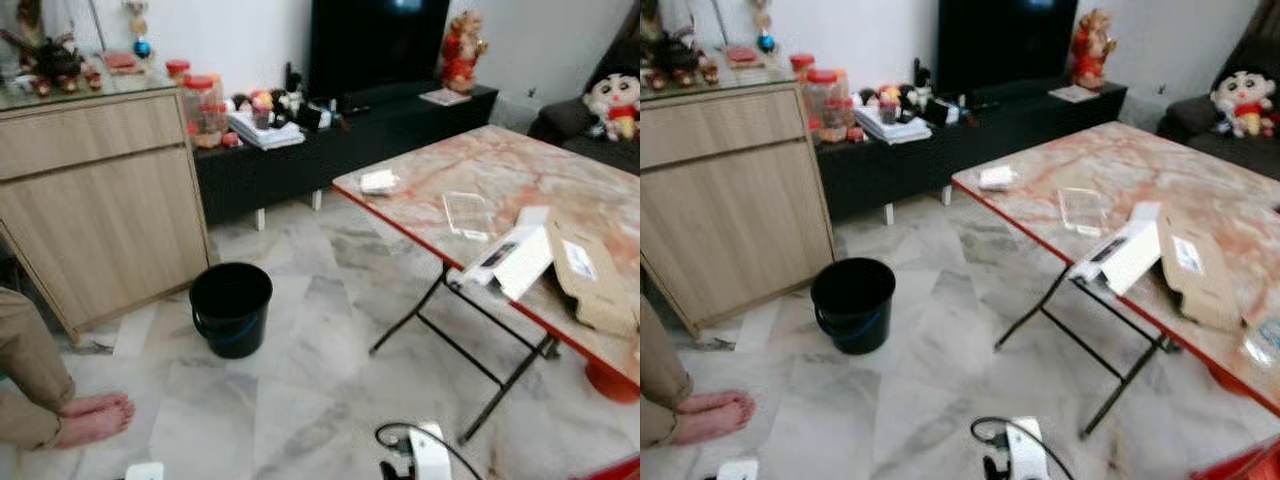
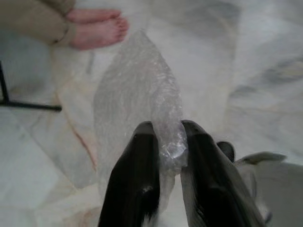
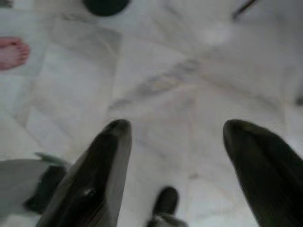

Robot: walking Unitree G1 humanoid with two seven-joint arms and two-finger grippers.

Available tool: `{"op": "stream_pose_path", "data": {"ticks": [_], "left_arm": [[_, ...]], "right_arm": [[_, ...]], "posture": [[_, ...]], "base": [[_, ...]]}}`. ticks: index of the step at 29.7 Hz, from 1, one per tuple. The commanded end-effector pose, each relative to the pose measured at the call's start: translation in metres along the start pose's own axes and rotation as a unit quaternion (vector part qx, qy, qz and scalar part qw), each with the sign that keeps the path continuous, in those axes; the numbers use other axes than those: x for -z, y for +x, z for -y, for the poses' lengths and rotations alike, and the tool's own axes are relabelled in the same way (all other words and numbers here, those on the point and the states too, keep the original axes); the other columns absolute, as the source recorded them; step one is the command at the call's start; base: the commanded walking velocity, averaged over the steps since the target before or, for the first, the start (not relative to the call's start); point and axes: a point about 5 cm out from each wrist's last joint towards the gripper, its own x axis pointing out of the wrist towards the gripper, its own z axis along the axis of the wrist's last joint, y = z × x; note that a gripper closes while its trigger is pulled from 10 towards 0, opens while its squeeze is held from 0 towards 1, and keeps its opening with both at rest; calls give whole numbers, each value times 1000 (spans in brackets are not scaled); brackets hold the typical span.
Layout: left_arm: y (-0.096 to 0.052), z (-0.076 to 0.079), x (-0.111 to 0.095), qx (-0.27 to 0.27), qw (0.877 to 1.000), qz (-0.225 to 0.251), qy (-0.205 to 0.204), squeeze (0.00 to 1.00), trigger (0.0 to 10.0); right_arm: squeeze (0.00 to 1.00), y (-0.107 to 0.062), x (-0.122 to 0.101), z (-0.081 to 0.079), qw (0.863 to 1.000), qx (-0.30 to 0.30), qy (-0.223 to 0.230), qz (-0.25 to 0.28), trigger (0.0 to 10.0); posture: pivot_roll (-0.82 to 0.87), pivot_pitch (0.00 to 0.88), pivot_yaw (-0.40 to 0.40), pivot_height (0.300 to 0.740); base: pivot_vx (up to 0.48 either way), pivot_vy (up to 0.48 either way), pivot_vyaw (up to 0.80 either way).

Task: Picking trash to rubbish bin

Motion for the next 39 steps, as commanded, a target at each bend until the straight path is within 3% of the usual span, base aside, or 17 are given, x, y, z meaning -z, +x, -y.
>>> {"op": "stream_pose_path", "data": {"ticks": [1,9,39], "left_arm": [[-1,5,1,4,1000,-3,-9,0,10000],[-2,6,3,4,1000,-3,-11,0,10000],[4,14,-19,33,999,36,20,0,10000]], "right_arm": [[0,-1,-4,9,1000,10,-8,5,10000],[0,-1,-3,9,1000,9,-5,4,10000],[0,-3,-5,22,998,66,8,8,10000]], "posture": [[69,49,-86,740],[69,51,-88,740],[74,52,-74,740]], "base": [[480,0,800],[480,0,710],[480,0,0]]}}
